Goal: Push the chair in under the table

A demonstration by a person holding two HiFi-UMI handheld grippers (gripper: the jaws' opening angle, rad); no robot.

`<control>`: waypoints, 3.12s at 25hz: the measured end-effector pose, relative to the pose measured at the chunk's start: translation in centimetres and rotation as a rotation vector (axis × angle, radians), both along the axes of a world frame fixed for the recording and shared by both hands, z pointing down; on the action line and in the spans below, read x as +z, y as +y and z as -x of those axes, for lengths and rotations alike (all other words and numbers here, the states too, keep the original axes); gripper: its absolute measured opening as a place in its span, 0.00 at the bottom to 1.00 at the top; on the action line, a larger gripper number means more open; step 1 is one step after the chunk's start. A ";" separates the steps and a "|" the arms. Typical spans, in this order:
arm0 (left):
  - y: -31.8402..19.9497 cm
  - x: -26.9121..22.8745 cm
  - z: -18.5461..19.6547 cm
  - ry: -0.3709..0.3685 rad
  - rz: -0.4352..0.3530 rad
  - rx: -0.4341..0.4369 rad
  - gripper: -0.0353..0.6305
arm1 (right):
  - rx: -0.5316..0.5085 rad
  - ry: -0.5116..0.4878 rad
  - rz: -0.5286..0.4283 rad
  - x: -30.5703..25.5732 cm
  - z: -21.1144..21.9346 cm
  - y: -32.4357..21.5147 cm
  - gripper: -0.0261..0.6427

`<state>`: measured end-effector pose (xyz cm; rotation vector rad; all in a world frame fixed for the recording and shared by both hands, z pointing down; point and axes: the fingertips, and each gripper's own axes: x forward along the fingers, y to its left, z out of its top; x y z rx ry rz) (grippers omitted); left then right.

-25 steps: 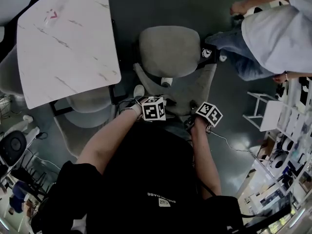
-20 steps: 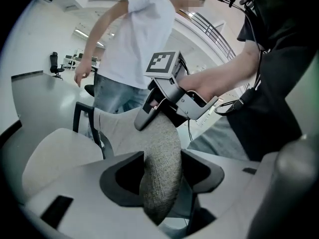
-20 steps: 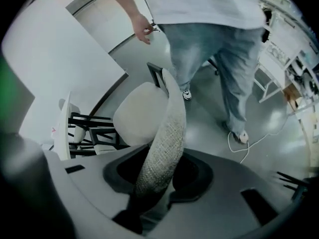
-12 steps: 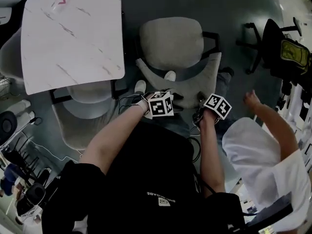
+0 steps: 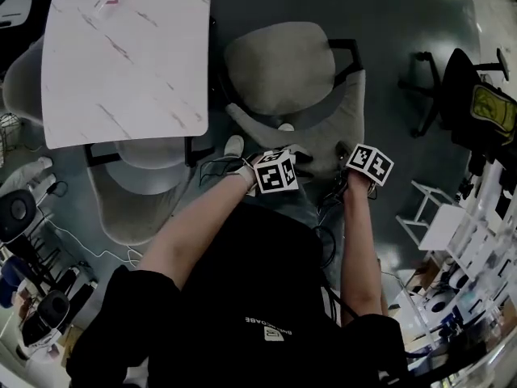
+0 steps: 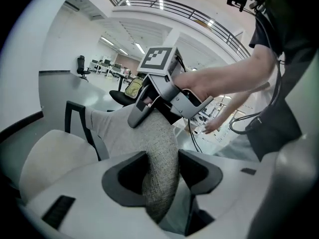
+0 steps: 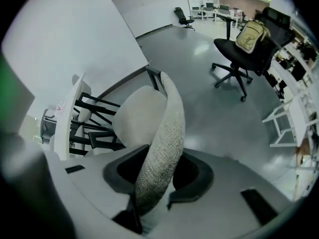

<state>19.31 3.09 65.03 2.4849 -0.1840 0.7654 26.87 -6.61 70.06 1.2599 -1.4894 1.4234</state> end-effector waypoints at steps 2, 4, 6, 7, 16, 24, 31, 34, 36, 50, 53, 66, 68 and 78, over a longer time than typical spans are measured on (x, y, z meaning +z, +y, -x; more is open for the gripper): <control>-0.9 0.0 -0.3 0.007 -0.010 -0.021 0.36 | -0.046 0.005 -0.001 0.1 0.1 -1.4 0.24; -1.8 -0.1 -0.7 0.015 -0.015 -0.041 0.36 | -0.088 0.014 -0.005 0.1 0.2 -2.7 0.24; -3.0 -0.2 -1.0 0.028 -0.016 -0.066 0.36 | -0.123 0.019 -0.016 0.0 0.1 -4.2 0.24; -3.6 -0.4 -0.9 0.036 -0.015 -0.077 0.37 | -0.138 0.022 -0.021 0.0 0.0 -4.9 0.24; -6.8 5.3 8.3 -0.261 -0.170 -0.110 0.52 | -0.282 0.089 -0.066 -0.1 -0.3 -10.5 0.24; -8.4 12.9 16.3 -0.596 -0.172 -0.062 0.53 | -0.364 0.114 -0.092 -0.2 0.1 -13.0 0.25; -9.1 14.3 16.8 -0.577 -0.095 -0.144 0.45 | -0.407 0.121 -0.097 -0.4 0.2 -14.8 0.25; -9.2 14.6 16.8 -0.591 -0.077 -0.172 0.45 | -0.426 0.120 -0.108 -0.4 0.8 -16.0 0.25; -9.5 14.2 16.7 -0.592 -0.059 -0.204 0.45 | -0.449 0.122 -0.118 -0.4 1.3 -16.9 0.25; -10.1 14.6 16.6 -0.576 0.044 -0.439 0.44 | -0.606 0.144 -0.213 -0.5 6.8 -24.3 0.24; -10.5 14.3 16.5 -0.564 0.043 -0.484 0.44 | -0.627 0.143 -0.236 -0.5 7.9 -25.7 0.24; -13.5 14.1 16.8 -0.530 0.047 -0.644 0.44 | -0.736 0.119 -0.292 -0.4 12.8 -31.6 0.24; -14.2 14.1 16.9 -0.533 0.045 -0.657 0.44 | -0.759 0.116 -0.296 -0.5 13.5 -32.6 0.24; -17.9 14.0 17.5 -0.504 0.015 -0.738 0.44 | -0.899 0.122 -0.323 -0.5 18.1 -37.9 0.24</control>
